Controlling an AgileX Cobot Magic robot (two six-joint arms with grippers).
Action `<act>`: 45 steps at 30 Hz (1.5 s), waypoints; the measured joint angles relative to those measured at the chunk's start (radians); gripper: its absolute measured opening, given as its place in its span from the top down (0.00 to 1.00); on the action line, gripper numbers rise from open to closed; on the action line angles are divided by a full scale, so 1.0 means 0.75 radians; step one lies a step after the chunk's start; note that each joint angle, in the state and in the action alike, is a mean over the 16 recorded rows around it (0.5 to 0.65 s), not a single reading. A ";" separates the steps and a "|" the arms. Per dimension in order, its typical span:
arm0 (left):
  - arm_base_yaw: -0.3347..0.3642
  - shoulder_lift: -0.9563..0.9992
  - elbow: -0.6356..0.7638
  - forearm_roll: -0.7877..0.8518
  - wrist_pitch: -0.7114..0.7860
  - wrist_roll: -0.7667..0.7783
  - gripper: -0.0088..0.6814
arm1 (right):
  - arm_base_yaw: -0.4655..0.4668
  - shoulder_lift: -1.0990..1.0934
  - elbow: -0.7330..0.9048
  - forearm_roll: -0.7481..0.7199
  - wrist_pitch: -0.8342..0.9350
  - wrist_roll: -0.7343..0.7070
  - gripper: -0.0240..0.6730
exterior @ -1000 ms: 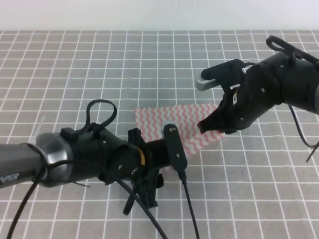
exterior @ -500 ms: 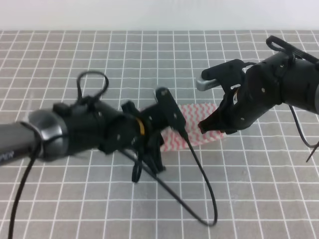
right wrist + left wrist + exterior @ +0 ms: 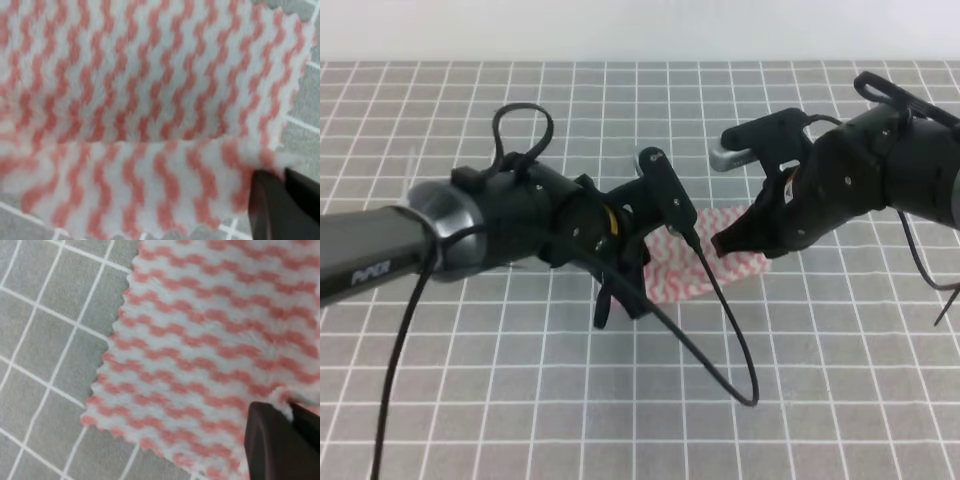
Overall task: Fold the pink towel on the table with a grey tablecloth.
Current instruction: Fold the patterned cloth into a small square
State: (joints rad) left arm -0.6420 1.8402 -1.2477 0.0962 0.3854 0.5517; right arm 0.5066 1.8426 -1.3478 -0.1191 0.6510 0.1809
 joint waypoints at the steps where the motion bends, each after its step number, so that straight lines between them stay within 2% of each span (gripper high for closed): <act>1: 0.002 0.008 -0.008 0.001 0.006 -0.004 0.99 | 0.000 0.003 0.000 0.000 -0.005 0.000 0.99; 30: 0.087 0.144 -0.168 -0.003 0.078 -0.083 0.99 | -0.007 0.081 -0.001 -0.042 -0.173 0.002 0.99; 45: 0.105 0.159 -0.177 -0.011 0.036 -0.121 0.99 | -0.049 0.142 -0.066 -0.053 -0.184 0.005 0.99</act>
State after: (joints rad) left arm -0.5635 1.9591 -1.3805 0.0877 0.4123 0.4606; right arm 0.4701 1.9494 -1.3975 -0.1585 0.5133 0.1847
